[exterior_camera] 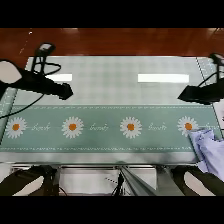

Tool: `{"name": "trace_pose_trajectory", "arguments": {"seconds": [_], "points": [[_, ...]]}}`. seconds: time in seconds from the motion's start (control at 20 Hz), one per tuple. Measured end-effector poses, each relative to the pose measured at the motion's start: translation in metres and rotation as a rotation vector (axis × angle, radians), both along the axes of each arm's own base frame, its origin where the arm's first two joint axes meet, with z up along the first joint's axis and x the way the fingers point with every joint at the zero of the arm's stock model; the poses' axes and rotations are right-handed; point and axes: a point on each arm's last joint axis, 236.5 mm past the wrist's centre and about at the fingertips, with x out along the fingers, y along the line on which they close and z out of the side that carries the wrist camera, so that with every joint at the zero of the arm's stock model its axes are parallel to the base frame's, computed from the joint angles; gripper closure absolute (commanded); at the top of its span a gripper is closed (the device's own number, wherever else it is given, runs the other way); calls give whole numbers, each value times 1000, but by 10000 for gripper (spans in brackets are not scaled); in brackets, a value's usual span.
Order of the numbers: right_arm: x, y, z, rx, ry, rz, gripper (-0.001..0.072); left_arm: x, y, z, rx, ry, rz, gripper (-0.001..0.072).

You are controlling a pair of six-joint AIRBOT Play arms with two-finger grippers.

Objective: Fold the shirts.

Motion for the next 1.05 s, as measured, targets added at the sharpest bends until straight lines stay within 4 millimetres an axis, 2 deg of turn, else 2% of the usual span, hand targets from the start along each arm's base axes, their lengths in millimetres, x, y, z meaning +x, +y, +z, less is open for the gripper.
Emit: {"name": "trace_pose_trajectory", "arguments": {"seconds": [0.1, 0.3, 1.05], "points": [[-3, 20, -14, -25, 53, 79, 109, -2, 0, -13, 43, 34, -8, 48], [-8, 33, -26, -75, 96, 152, 109, -4, 1, -23, 82, 64, -13, 48], [-10, 36, -30, -101, 112, 179, 109, -4, 3, -27, 100, 71, -13, 48]]}}
